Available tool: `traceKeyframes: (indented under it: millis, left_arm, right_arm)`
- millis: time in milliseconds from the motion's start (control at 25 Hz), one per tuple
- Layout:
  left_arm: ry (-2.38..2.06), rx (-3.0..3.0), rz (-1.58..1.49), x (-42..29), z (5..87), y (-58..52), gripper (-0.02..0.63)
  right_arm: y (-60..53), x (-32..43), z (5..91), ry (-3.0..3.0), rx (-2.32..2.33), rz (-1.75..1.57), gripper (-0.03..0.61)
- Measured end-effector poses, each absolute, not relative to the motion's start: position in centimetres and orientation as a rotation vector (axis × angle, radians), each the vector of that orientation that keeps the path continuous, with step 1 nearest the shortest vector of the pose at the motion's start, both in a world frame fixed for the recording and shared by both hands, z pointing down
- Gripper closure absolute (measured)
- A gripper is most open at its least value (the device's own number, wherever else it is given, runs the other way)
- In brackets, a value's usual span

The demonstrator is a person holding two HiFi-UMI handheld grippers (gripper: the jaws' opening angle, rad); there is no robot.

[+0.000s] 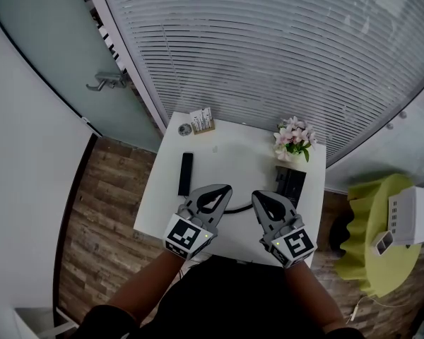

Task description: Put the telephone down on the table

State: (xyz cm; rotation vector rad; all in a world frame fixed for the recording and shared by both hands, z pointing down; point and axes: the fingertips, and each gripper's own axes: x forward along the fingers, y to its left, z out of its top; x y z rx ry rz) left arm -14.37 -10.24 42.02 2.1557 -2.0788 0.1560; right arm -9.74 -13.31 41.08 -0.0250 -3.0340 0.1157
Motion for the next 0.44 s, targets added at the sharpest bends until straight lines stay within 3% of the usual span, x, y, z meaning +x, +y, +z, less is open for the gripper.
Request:
traceKeyframes:
  millis: [440]
  left_arm:
    - [-2.069, 2.173, 0.157, -13.81, 41.76, -10.29, 0.604]
  right_arm:
    - [-13.27, -9.61, 40.94, -3.035, -0.019, 0.103, 0.557]
